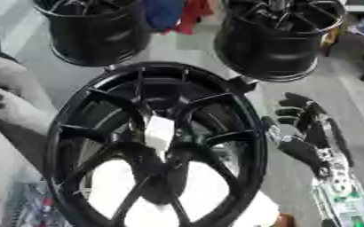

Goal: Pull the pin out of the wheel hub.

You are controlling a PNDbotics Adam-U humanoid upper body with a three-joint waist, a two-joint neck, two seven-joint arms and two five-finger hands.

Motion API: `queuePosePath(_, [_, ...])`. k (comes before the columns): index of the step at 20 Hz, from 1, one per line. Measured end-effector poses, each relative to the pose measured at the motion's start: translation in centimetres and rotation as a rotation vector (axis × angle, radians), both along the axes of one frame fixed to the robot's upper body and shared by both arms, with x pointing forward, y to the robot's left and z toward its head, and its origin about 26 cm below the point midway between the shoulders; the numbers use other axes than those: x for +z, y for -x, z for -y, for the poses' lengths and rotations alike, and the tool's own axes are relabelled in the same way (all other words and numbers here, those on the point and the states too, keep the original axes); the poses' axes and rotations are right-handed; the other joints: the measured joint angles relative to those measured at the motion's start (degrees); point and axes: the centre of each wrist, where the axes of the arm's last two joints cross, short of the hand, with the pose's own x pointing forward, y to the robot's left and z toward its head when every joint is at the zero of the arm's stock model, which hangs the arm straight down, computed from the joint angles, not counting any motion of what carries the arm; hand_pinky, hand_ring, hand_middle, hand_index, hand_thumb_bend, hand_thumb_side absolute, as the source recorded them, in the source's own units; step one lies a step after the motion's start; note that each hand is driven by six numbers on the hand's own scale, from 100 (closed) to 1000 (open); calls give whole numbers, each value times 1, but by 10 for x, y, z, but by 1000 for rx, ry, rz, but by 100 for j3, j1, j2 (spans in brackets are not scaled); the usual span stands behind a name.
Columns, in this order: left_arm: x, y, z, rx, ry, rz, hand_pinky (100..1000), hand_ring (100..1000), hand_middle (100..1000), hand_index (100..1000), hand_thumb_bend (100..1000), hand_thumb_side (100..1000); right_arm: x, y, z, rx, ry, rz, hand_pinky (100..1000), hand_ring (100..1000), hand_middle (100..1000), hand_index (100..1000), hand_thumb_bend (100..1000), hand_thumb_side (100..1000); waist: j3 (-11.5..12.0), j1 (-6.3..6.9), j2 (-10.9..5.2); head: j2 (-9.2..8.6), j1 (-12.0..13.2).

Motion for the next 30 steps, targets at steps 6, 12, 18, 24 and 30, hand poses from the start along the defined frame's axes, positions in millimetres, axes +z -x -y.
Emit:
queuePosePath(6, [0, 0, 1, -8, -2, -3, 620, 629, 656, 783, 150, 607, 44, -10, 9, 81, 138, 86, 687, 690, 696, 807, 423, 128, 37, -23, -17, 0, -1])
queuePosePath(12, [-1, 0, 2, -18, -6, -7, 620, 629, 656, 784, 148, 608, 119, -16, 0, 292, 400, 222, 713, 705, 711, 818, 386, 164, 83, -39, -40, 0, -3])
queuePosePath(18, [-2, 0, 3, -28, -10, -10, 619, 629, 656, 784, 148, 608, 179, -14, -25, 559, 649, 322, 728, 721, 730, 837, 354, 169, 133, -73, -40, 0, -18])
queuePosePath(24, [-3, 1, 4, -35, -14, -16, 619, 629, 656, 784, 146, 608, 214, -16, -55, 819, 821, 369, 734, 737, 748, 851, 327, 171, 164, -89, -46, 0, -33])
queuePosePath(30, [-3, 1, 4, -38, -17, -16, 619, 630, 657, 784, 145, 609, 232, -15, -82, 1007, 940, 374, 741, 756, 771, 862, 303, 175, 170, -107, -69, 0, -50])
